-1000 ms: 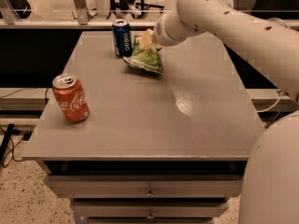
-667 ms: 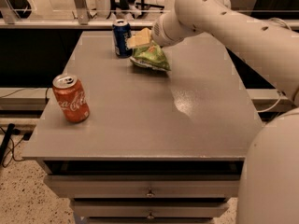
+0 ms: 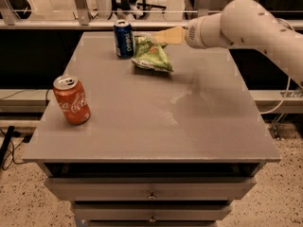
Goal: Move green jalapeno chip bag near pepsi can
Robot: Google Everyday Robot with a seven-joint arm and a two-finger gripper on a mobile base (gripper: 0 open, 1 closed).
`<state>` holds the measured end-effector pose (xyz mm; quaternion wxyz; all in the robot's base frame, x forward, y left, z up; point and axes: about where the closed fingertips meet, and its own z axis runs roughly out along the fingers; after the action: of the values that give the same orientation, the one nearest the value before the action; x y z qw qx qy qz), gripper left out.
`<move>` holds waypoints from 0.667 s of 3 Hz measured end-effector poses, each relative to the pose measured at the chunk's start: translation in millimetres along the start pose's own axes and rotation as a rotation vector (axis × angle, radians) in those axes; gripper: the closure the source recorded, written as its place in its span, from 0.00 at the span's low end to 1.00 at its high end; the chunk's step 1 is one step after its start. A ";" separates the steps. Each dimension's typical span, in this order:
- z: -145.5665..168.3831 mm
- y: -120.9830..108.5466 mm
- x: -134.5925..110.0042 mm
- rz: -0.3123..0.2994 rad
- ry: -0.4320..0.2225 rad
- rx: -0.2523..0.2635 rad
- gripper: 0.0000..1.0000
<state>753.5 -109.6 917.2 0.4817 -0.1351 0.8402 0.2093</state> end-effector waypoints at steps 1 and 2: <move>-37.5 -24.1 -10.2 0.000 -0.115 -0.041 0.00; -76.2 -56.7 -6.3 -0.054 -0.151 0.006 0.00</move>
Offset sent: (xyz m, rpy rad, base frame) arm -0.0114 -0.0341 0.0190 0.0682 -0.0912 0.0108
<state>723.6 -195.8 944.3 0.5495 -0.1403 0.7982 0.2033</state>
